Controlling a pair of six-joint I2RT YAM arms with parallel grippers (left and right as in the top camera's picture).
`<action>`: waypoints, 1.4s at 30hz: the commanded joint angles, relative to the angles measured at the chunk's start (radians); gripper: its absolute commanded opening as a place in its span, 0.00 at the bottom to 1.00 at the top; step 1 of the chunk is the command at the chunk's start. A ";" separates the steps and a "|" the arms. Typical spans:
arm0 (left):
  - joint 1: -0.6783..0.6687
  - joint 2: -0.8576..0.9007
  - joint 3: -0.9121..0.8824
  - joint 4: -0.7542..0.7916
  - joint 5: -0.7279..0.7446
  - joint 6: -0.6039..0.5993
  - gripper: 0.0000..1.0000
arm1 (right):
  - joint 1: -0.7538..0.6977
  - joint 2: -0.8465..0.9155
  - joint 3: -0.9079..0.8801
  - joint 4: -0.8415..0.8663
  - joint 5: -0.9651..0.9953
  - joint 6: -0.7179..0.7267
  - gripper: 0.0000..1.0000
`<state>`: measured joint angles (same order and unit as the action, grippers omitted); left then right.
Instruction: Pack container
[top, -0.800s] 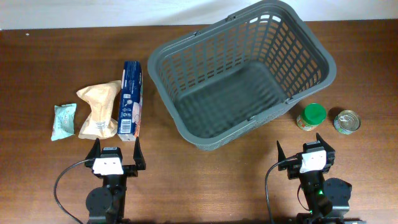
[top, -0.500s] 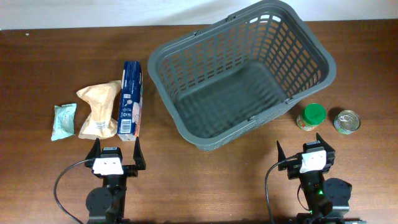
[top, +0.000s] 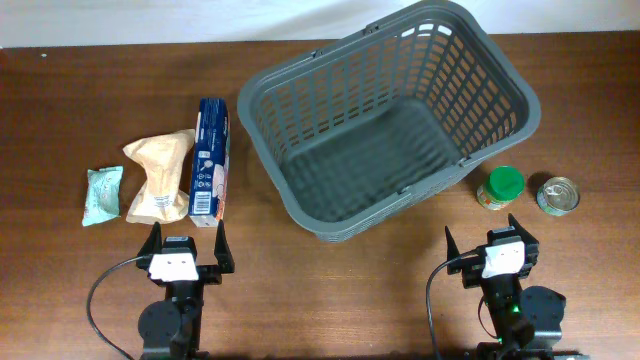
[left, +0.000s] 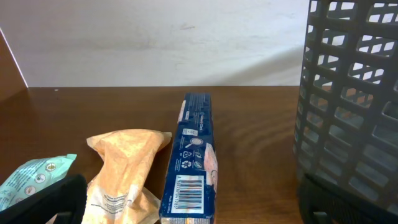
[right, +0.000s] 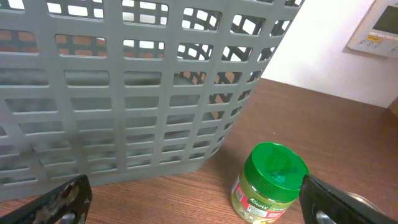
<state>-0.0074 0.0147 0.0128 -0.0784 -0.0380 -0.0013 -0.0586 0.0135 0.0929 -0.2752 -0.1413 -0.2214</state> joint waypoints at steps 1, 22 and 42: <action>-0.003 -0.010 -0.004 -0.002 -0.003 -0.010 0.99 | -0.007 -0.010 -0.007 0.000 -0.013 -0.007 0.99; -0.003 -0.010 -0.004 0.004 -0.010 -0.010 0.99 | -0.007 -0.010 -0.007 0.003 -0.036 -0.006 0.99; -0.003 0.753 0.974 -0.599 0.090 0.028 0.99 | -0.007 0.731 0.961 -0.531 -0.168 -0.010 0.99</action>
<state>-0.0074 0.5499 0.7944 -0.6254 0.0452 0.0074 -0.0586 0.5636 0.8436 -0.7475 -0.3058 -0.2073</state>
